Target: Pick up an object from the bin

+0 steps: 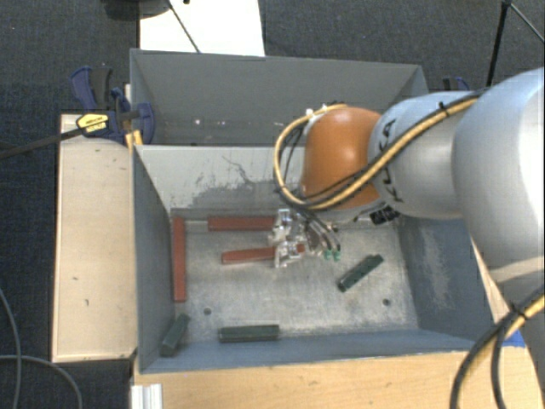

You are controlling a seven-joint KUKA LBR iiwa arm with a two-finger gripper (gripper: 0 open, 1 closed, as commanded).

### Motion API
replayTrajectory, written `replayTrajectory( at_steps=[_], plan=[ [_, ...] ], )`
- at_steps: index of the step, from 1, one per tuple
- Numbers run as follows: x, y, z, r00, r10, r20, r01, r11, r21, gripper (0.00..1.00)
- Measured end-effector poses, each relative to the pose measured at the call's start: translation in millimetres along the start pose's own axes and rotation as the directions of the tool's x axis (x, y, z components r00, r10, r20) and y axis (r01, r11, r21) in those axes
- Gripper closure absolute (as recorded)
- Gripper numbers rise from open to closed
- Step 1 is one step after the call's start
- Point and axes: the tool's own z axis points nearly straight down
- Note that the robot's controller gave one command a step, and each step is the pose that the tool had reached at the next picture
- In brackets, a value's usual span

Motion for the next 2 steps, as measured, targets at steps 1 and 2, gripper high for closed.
replayTrajectory(
  at_steps=[1, 2],
  plan=[
    [0.0, 0, 0, 1.0, 0.001, 0.0, -0.001, 1.0, 0.0, 1.0],
    [-4.2, -6, -159, 0.999, -0.05, 0.005, 0.05, 0.999, 0.0, 1.0]
  ],
)
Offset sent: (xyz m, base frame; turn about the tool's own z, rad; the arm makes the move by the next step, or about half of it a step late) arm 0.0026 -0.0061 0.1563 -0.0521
